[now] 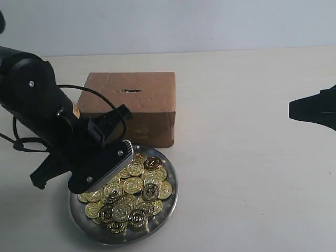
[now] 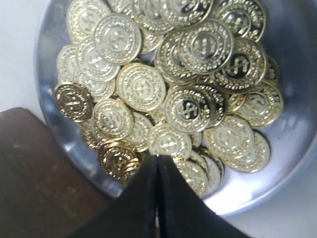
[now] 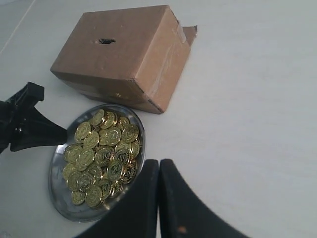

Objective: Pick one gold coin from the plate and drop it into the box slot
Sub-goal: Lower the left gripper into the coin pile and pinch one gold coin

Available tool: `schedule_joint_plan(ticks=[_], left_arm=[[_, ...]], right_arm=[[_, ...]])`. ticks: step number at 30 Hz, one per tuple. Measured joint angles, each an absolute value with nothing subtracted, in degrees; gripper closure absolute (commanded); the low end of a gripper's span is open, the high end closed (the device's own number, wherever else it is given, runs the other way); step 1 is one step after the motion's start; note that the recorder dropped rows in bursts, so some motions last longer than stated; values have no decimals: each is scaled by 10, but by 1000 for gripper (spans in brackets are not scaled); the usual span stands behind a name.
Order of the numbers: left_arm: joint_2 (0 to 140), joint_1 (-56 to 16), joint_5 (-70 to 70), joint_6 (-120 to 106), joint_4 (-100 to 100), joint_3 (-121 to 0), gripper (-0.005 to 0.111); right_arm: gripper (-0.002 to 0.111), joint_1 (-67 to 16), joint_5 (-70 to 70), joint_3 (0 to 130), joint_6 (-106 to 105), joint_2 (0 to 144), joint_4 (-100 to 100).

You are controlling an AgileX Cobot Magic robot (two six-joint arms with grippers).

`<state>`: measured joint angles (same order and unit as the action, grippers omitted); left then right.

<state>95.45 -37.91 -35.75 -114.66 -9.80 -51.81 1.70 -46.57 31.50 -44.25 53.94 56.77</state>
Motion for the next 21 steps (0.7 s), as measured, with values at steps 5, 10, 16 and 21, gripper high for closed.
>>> schedule_joint_plan(ticks=[5,10,16,21], left_arm=[[979,-379,-365,-1157,-98,-518,107],[986,-379,-369,-1165,-98,-518,98],[986,-379,-370,-1168,-98,-518,52],[986,-379,-357,-1169,-98,-518,45]], right_arm=[[108,17,-469,315,-453,539,575],[108,17,-474,315,-457,539,580],[108,17,-476,315,-457,539,581],[108,17,-477,315,-457,539,581]])
